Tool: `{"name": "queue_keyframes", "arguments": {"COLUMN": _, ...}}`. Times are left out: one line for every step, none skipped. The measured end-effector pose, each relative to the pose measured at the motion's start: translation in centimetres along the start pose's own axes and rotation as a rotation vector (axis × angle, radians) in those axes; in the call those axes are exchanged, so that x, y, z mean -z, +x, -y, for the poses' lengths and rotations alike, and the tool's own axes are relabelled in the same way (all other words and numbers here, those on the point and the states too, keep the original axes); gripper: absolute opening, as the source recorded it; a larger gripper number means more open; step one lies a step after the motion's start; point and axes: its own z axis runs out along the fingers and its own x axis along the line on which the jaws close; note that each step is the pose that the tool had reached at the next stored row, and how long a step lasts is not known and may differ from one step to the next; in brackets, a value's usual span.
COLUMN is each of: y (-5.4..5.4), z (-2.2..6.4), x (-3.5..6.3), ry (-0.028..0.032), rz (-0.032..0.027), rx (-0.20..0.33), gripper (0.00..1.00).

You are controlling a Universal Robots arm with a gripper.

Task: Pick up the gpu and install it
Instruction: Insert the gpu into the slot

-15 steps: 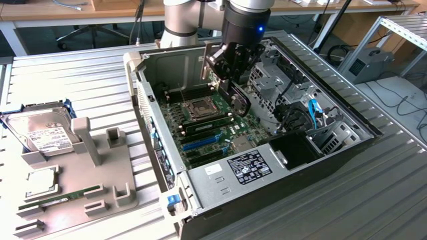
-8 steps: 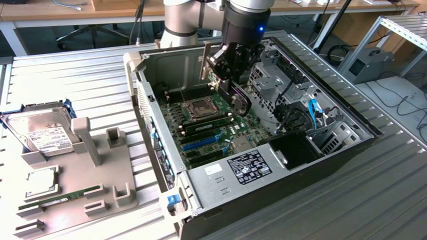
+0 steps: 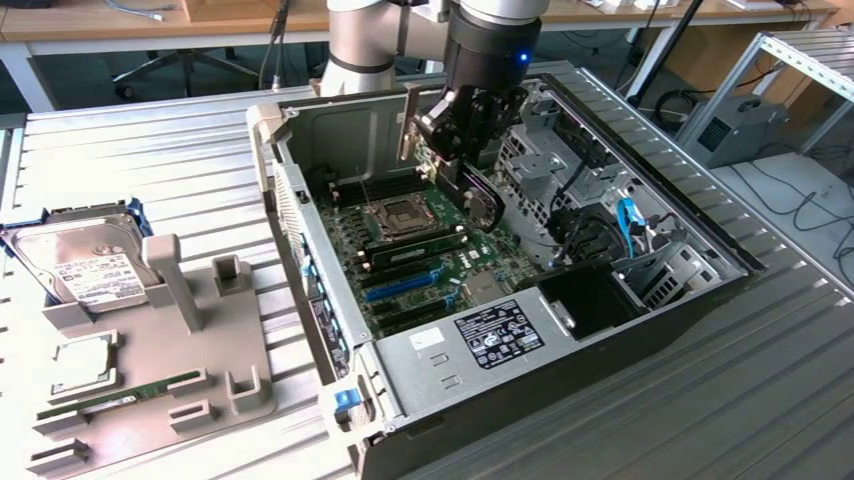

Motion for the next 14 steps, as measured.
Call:
{"name": "queue_keyframes", "arguments": {"y": 0.0, "z": 0.0, "x": 0.0, "ry": -0.0001, "rz": 0.0001, "rx": 0.004, "gripper": 0.26}}
{"name": "queue_keyframes", "arguments": {"y": 0.0, "z": 0.0, "x": 0.0, "ry": -0.0002, "rz": 0.0001, "rx": 0.008, "gripper": 0.26}}
{"name": "queue_keyframes", "arguments": {"y": 0.0, "z": 0.0, "x": 0.0, "ry": -0.0003, "rz": 0.0002, "rx": 0.012, "gripper": 0.26}}
{"name": "queue_keyframes", "arguments": {"y": 0.0, "z": 0.0, "x": 0.0, "ry": -0.0004, "rz": 0.0003, "rx": 0.017, "gripper": 0.26}}
{"name": "queue_keyframes", "arguments": {"y": 0.0, "z": 0.0, "x": 0.0, "ry": -0.0006, "rz": 0.0003, "rx": 0.023, "gripper": 0.26}}
{"name": "queue_keyframes", "arguments": {"y": 0.0, "z": 0.0, "x": 0.0, "ry": -0.0007, "rz": 0.0004, "rx": 0.028, "gripper": 0.26}}
{"name": "queue_keyframes", "arguments": {"y": 0.0, "z": 0.0, "x": 0.0, "ry": -0.0008, "rz": 0.0005, "rx": 0.032, "gripper": 0.26}}
{"name": "queue_keyframes", "arguments": {"y": 0.0, "z": 0.0, "x": 0.0, "ry": -0.0009, "rz": 0.0005, "rx": 0.036, "gripper": 0.26}}
{"name": "queue_keyframes", "arguments": {"y": 0.0, "z": 0.0, "x": 0.0, "ry": -0.001, "rz": 0.0006, "rx": 0.04, "gripper": 0.26}}
{"name": "queue_keyframes", "arguments": {"y": 0.0, "z": 0.0, "x": 0.0, "ry": -0.0011, "rz": 0.0006, "rx": 0.044, "gripper": 0.26}}
{"name": "queue_keyframes", "arguments": {"y": 0.0, "z": 0.0, "x": 0.0, "ry": -0.0012, "rz": 0.0007, "rx": 0.048, "gripper": 0.26}}
{"name": "queue_keyframes", "arguments": {"y": 0.0, "z": 0.0, "x": 0.0, "ry": -0.0014, "rz": 0.0008, "rx": 0.056, "gripper": 0.26}}
{"name": "queue_keyframes", "arguments": {"y": 0.0, "z": 0.0, "x": 0.0, "ry": -0.0016, "rz": 0.0009, "rx": 0.063, "gripper": 0.26}}
{"name": "queue_keyframes", "arguments": {"y": 0.0, "z": 0.0, "x": 0.0, "ry": -0.0019, "rz": 0.001, "rx": 0.072, "gripper": 0.26}}
